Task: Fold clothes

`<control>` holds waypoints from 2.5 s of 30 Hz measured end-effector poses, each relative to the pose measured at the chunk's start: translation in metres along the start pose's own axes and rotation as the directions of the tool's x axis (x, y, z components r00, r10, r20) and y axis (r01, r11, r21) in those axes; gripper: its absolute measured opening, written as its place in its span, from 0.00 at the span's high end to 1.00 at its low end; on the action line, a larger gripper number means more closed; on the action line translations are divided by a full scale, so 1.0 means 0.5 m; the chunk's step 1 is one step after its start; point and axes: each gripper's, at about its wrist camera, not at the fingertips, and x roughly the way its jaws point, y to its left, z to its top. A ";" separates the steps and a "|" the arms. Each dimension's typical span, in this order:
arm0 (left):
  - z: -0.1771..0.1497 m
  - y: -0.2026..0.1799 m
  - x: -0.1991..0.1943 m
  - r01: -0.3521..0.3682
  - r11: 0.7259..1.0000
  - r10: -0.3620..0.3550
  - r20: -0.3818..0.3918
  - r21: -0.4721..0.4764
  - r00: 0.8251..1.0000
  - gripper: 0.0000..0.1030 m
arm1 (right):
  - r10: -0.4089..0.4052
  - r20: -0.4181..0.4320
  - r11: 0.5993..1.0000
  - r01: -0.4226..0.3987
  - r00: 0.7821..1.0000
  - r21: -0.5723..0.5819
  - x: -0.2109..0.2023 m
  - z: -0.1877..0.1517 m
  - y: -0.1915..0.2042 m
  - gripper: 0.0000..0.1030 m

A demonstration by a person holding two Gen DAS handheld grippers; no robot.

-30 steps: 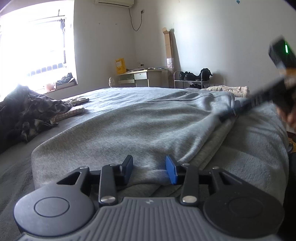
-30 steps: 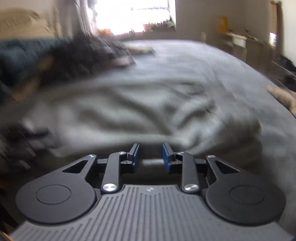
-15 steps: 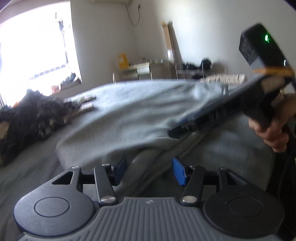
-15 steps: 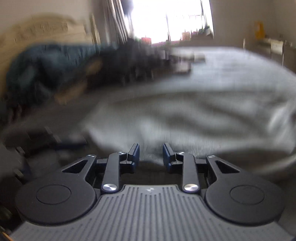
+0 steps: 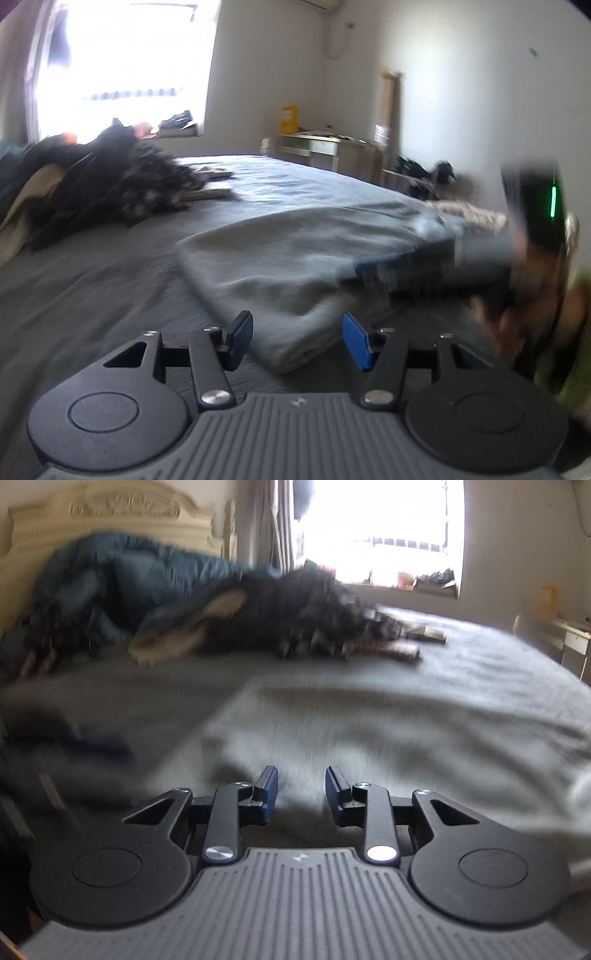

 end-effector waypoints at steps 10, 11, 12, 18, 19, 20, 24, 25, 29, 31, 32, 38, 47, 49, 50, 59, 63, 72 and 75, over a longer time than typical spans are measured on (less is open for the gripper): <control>0.016 0.165 0.001 -0.045 0.930 0.042 -0.015 -0.365 0.999 0.46 | 0.054 0.137 0.998 -0.055 0.989 0.005 -0.076 0.030 0.025 0.52; 0.014 0.174 0.004 -0.047 0.924 0.043 -0.018 -0.380 0.999 0.46 | 0.080 0.143 0.997 -0.077 0.986 -0.025 -0.083 0.030 0.040 0.49; 0.012 0.183 0.006 -0.049 0.918 0.044 -0.022 -0.393 0.999 0.46 | 0.104 0.146 0.994 -0.096 0.984 -0.061 -0.089 0.030 0.056 0.43; -0.008 0.221 0.013 -0.048 0.886 0.035 -0.036 -0.460 0.999 0.47 | 0.086 0.086 0.923 -0.047 0.993 -0.381 -0.055 -0.001 0.197 0.31; -0.012 0.226 0.010 -0.048 0.883 0.035 -0.037 -0.467 0.999 0.47 | 0.063 0.078 0.902 -0.024 0.995 -0.432 -0.044 -0.007 0.220 0.31; -0.017 0.229 0.007 -0.048 0.880 0.035 -0.037 -0.473 0.999 0.47 | 0.032 0.078 0.877 0.009 0.996 -0.480 -0.032 -0.013 0.238 0.31; -0.026 0.243 -0.001 -0.038 0.869 0.029 -0.026 -0.493 0.999 0.47 | -0.059 0.058 0.788 0.082 0.997 -0.610 0.024 -0.033 0.280 0.32; -0.028 0.247 -0.002 -0.034 0.866 0.026 -0.023 -0.499 0.999 0.47 | -0.078 0.052 0.772 0.094 0.996 -0.628 0.036 -0.037 0.286 0.33; -0.026 0.259 0.001 -0.015 0.855 0.010 -0.014 -0.518 1.000 0.47 | -0.138 0.042 0.795 0.135 0.990 -0.591 0.062 -0.023 0.281 0.56; -0.018 0.262 0.012 -0.003 0.852 -0.003 -0.010 -0.523 1.000 0.47 | -0.142 0.031 0.834 0.136 0.989 -0.534 0.067 -0.010 0.265 0.77; -0.010 0.264 0.020 0.006 0.850 -0.010 -0.006 -0.527 1.000 0.47 | -0.143 0.033 0.853 0.140 0.989 -0.502 0.065 -0.005 0.258 0.80; 0.048 0.270 0.110 0.091 0.817 -0.118 -0.010 -0.570 0.993 0.47 | -0.077 0.054 0.975 0.087 0.996 -0.203 0.034 0.019 0.184 0.86; 0.109 0.279 0.288 0.055 0.774 -0.181 -0.137 -0.630 0.974 0.69 | -0.059 0.094 0.984 0.074 0.994 -0.159 0.031 -0.003 0.179 0.86; 0.112 0.275 0.310 0.027 0.777 -0.169 -0.167 -0.629 0.972 0.83 | -0.056 0.102 0.985 0.072 0.993 -0.157 0.030 -0.006 0.176 0.86; 0.113 0.273 0.313 0.023 0.778 -0.162 -0.166 -0.627 0.973 0.85 | -0.055 0.105 0.986 0.070 0.993 -0.154 0.034 -0.004 0.174 0.86; 0.184 0.223 0.275 0.004 0.822 -0.099 -0.136 -0.569 0.986 0.90 | -0.060 0.181 0.990 0.082 0.982 -0.115 -0.007 0.004 0.168 0.87; 0.235 0.184 0.259 0.004 0.856 -0.074 -0.115 -0.517 0.991 0.90 | -0.076 0.232 0.991 0.100 0.970 -0.093 -0.033 0.018 0.158 0.87; 0.321 0.104 0.252 0.002 0.898 -0.046 -0.090 -0.439 0.995 0.90 | -0.114 0.319 0.991 0.129 0.941 -0.026 -0.075 0.036 0.120 0.87; 0.331 0.084 0.255 0.000 0.902 -0.042 -0.086 -0.431 0.995 0.90 | -0.100 0.324 0.994 0.108 0.941 -0.006 -0.083 0.036 0.103 0.84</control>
